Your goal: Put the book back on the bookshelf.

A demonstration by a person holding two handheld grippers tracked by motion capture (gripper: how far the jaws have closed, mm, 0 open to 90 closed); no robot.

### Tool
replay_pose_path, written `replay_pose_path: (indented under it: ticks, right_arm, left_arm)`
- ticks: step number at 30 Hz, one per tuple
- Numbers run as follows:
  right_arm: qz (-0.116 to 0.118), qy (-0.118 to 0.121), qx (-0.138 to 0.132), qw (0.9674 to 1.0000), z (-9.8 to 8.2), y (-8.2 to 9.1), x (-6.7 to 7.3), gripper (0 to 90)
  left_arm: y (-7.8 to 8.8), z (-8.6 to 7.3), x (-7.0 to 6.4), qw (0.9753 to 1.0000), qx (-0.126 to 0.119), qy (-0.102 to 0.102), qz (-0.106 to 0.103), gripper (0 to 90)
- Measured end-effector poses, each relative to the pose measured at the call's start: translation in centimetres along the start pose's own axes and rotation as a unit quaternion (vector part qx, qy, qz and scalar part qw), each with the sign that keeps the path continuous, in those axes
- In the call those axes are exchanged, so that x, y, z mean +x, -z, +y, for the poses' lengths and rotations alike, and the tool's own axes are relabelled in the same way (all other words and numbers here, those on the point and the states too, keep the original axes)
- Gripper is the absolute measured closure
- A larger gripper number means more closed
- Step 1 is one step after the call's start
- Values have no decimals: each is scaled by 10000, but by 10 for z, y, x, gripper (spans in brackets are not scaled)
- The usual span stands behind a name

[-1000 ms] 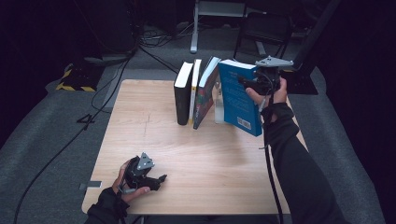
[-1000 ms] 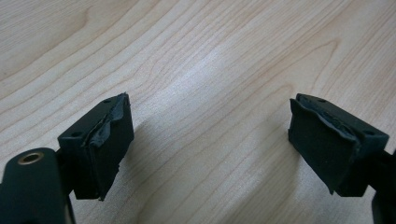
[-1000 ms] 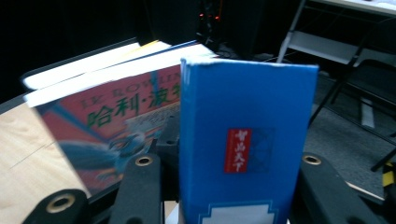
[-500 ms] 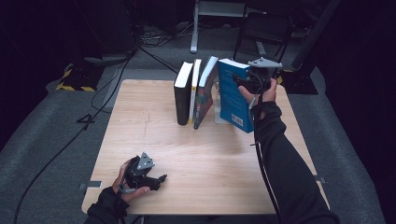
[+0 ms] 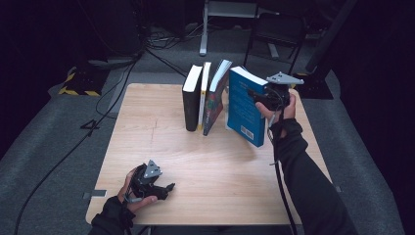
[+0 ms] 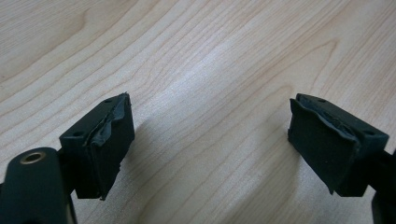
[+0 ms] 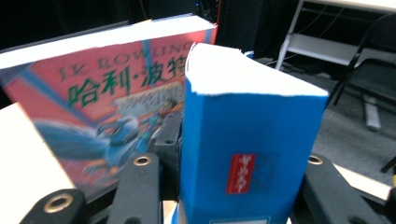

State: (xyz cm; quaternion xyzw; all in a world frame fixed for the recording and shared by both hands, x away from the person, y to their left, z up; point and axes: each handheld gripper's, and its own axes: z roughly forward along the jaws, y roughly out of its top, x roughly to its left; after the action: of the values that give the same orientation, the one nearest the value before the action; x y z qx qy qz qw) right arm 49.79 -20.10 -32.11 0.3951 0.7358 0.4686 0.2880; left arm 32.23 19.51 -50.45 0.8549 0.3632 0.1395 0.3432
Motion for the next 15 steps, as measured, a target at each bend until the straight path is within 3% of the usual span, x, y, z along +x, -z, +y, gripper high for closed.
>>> replay_pose_path:
  ticks: [15]
  right_arm:
    - [193, 339, 393, 9985, -29, 42, 10, 596]
  left_arm:
    - [-1, 1, -1, 10000, -7, 39, -13, 144]
